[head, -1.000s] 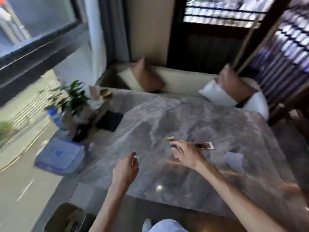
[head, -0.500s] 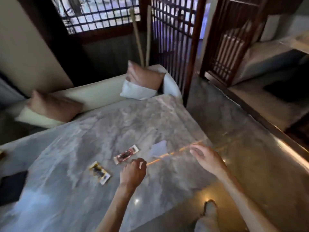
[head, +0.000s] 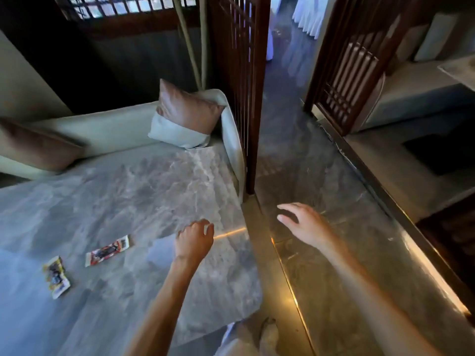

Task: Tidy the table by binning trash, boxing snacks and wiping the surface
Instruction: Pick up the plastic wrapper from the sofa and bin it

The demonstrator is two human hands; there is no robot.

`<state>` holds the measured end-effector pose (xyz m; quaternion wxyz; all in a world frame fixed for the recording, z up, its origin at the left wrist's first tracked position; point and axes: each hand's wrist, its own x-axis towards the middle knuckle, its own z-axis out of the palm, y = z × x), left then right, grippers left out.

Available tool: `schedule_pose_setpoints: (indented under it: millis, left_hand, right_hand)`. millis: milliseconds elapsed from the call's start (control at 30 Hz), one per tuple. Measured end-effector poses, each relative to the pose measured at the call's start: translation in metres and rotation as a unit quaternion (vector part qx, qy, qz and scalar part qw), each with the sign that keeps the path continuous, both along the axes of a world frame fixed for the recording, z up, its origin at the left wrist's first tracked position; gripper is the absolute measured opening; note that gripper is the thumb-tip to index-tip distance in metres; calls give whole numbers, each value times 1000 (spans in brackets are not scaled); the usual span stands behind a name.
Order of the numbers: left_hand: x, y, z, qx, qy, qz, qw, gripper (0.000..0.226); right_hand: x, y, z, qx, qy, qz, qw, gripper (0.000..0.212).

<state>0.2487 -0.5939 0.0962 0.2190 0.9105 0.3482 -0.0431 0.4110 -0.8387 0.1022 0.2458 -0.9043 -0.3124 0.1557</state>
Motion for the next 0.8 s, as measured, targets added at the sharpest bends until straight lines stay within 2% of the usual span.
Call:
schedule_pose_setpoints:
  millis: [100,333,500,633,800]
  left_hand:
    - [16,3,-1,24,8,28,999,36]
    - [32,46,-7,7,-13,126,992,33]
    - [30,89,-16,-41,-44,199,978,33]
    - [24,118,-24,-53,-26,267,962,34]
    - [46,153,-23,-57,-14,304,951,33]
  right_hand:
    - [28,35,4,-38,-12,54,998,41]
    - [63,148,-5,-91,13,180,979,41]
    - [80,245,-9,-81,11,267,960,40]
    - [97,301,-7,-58,30,285,956,38]
    - [133,335,-2,-29,29,306,951,30]
